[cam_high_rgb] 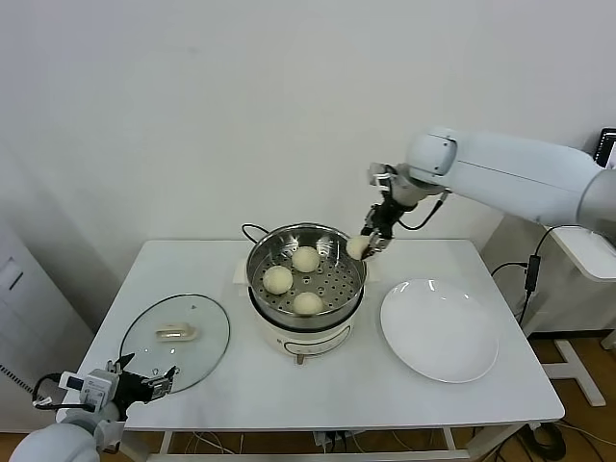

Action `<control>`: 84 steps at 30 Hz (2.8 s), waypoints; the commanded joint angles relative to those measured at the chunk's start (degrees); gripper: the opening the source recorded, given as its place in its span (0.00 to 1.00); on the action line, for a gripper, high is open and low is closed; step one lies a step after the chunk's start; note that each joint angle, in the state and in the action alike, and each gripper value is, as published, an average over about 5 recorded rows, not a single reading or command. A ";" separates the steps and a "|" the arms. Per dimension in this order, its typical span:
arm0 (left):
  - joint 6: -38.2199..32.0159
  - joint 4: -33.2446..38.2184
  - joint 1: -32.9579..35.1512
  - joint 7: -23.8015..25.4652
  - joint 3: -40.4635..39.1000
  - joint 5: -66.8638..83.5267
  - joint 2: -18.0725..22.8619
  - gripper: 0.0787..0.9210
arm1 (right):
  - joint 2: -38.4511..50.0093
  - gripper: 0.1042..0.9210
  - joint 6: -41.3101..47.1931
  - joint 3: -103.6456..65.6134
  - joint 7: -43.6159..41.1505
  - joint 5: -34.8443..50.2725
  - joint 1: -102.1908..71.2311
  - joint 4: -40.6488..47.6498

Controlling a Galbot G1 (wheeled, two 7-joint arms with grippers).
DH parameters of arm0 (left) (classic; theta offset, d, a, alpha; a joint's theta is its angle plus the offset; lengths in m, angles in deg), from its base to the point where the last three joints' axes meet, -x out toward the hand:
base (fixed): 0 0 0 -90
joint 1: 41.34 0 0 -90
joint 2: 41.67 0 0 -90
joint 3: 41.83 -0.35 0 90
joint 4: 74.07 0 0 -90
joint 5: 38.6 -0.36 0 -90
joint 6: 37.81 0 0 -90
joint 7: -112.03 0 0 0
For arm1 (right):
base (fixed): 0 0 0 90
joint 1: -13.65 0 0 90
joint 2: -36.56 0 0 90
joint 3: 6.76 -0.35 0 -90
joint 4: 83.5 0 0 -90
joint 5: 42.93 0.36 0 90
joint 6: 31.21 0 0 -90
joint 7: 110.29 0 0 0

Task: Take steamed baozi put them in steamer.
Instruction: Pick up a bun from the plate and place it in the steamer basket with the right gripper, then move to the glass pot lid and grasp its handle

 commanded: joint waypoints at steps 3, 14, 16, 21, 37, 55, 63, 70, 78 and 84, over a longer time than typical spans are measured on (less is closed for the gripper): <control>0.18 0.08 0.07 -0.09 0.25 -0.16 0.30 0.88 | -6.10 0.41 5.42 0.05 5.80 3.45 -4.37 0.61; 0.08 -0.17 0.50 -0.07 0.67 -0.08 0.49 0.88 | -7.53 0.41 6.80 -1.23 7.89 1.81 -9.46 4.44; 0.06 -0.23 0.55 -0.06 0.72 -0.05 0.51 0.88 | -7.60 0.41 6.85 -1.27 7.86 1.17 -9.88 4.97; -0.03 -0.37 0.64 -0.03 0.84 0.02 0.40 0.88 | -7.31 0.41 6.98 -1.37 7.98 0.11 -10.72 5.21; -0.43 -1.43 0.09 -0.02 1.09 0.27 0.24 0.88 | -3.65 0.82 7.01 -11.45 8.34 0.04 -11.88 5.23; -2.51 -2.53 -7.49 -3.48 1.16 5.73 1.72 0.88 | 26.53 0.88 -2.23 -50.91 37.10 2.09 -32.31 -12.46; -6.02 -2.06 -10.70 -6.19 1.14 11.25 1.95 0.88 | 28.66 0.88 -11.21 -86.75 53.48 -6.91 -65.67 -22.50; -8.03 -3.54 -11.16 -2.46 0.98 7.46 1.07 0.88 | 18.33 0.88 -18.07 -111.72 54.74 -16.67 -89.15 -24.56; -19.17 -7.72 -8.40 6.18 -1.51 -21.85 -3.97 0.88 | 5.56 0.88 -19.40 -128.97 53.03 -26.26 -105.27 -27.52; -32.32 -14.41 -6.17 10.65 -2.60 -44.70 -4.91 0.88 | -1.87 0.88 -19.07 -133.91 49.61 -30.61 -110.43 -28.06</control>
